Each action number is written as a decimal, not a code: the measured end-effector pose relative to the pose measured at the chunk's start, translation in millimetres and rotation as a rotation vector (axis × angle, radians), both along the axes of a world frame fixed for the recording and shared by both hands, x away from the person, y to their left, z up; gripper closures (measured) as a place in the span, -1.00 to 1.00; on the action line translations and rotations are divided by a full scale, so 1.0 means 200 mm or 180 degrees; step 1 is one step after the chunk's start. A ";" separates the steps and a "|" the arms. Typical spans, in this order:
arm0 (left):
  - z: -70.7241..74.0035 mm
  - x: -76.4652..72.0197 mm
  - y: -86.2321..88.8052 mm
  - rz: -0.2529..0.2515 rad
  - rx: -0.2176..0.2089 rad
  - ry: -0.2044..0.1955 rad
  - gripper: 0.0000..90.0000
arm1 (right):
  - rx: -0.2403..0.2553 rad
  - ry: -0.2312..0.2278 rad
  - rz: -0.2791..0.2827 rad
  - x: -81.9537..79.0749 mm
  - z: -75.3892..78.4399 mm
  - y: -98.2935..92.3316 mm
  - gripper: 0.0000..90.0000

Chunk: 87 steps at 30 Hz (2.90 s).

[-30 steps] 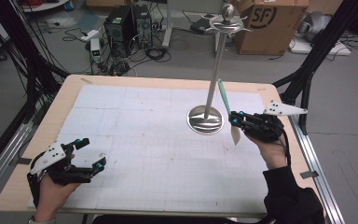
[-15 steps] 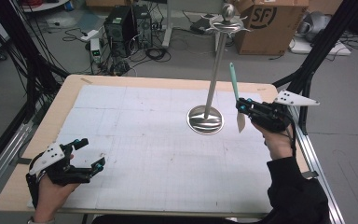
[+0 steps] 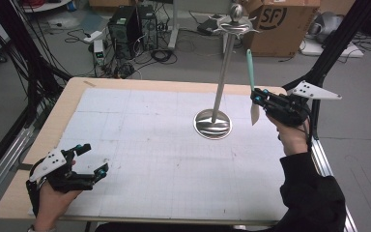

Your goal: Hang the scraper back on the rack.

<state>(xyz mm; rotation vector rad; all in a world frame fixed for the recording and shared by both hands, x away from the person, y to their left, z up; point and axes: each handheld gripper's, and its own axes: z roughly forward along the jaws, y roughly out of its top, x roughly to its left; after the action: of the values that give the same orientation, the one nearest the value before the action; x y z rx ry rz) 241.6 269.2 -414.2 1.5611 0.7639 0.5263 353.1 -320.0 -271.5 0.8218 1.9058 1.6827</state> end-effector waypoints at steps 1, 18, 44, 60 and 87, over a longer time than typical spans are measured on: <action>0.00 0.00 0.00 0.0005 0.0004 0.0001 -0.94 | 0.0007 -0.0007 -0.0009 0.00 0.01 0.00 0.78; 0.00 0.00 0.01 -0.0005 0.0007 0.0007 -0.94 | 0.0063 -0.0141 -0.0121 0.05 0.10 -0.08 0.78; -0.01 -0.01 0.04 0.0061 -0.0029 -0.0005 -0.94 | 0.0175 -0.0108 -0.0120 0.12 0.13 -0.09 0.78; -0.01 -0.01 0.05 0.0068 -0.0035 0.0008 -0.94 | 0.0150 -0.0078 -0.0059 0.13 0.12 -0.06 0.78; -0.01 -0.01 0.05 0.0076 -0.0034 0.0011 -0.94 | 0.0186 -0.0056 -0.0079 0.20 0.07 0.04 0.76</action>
<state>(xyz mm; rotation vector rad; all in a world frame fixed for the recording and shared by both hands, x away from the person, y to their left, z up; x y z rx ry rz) 239.5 279.7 -416.0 1.5452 0.7875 0.5364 393.1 -311.1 -257.6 0.8466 1.8351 1.7323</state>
